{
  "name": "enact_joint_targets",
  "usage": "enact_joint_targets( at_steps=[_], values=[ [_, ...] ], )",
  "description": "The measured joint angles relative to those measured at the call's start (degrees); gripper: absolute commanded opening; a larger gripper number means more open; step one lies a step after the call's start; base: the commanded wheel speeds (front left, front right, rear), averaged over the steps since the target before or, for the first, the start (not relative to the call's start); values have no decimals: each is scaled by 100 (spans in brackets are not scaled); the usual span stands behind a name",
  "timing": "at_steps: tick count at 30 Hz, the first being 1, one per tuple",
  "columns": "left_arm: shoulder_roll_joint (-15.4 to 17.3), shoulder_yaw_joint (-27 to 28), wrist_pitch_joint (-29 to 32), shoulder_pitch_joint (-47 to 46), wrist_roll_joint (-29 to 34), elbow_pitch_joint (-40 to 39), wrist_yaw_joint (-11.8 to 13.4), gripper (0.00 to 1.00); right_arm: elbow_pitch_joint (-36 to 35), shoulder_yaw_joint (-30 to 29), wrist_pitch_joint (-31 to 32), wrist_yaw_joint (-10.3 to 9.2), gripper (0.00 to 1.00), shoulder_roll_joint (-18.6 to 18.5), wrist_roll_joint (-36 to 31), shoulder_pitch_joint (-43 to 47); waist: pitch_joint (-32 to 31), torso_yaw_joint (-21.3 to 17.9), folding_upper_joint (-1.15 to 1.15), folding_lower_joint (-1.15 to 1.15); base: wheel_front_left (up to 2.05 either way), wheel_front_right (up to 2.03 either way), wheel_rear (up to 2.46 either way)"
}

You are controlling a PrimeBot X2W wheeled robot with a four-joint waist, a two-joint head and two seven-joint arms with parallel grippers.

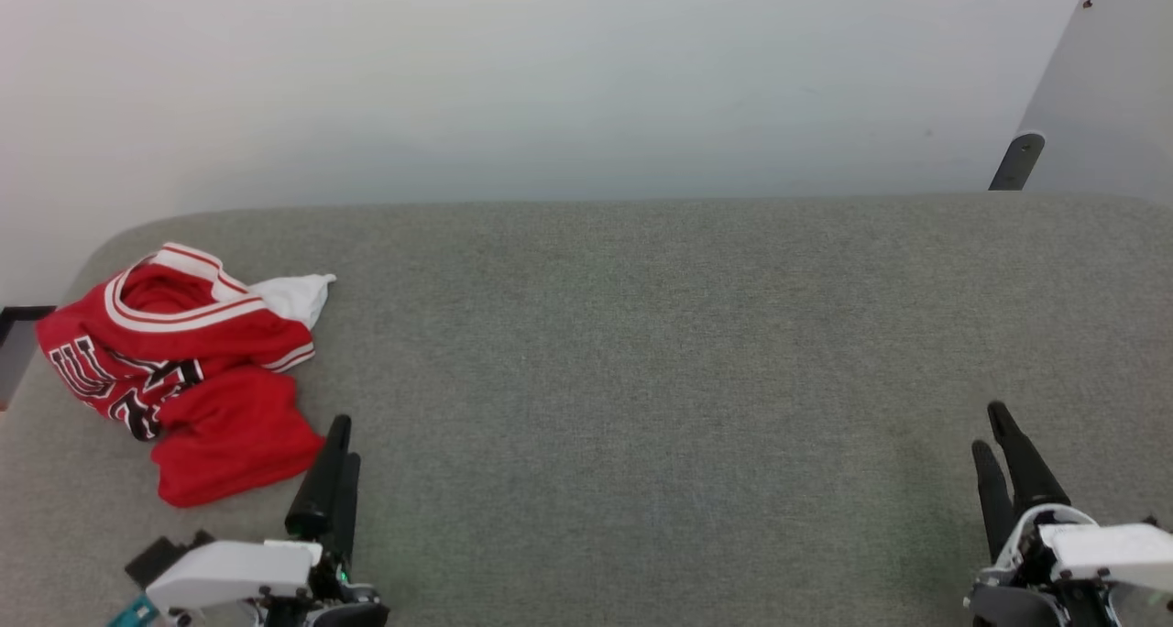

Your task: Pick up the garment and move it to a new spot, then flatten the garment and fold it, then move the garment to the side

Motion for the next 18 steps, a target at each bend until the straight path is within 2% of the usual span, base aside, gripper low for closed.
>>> enact_joint_targets(
  at_steps=[18],
  values=[
    [403, -677, -543, -478, 1822, 328, 220, 100, 470, 791, -584, 0, 100, -425, -1625, -681, -12, 7, 0, 0, 0, 0, 0]
  ],
)
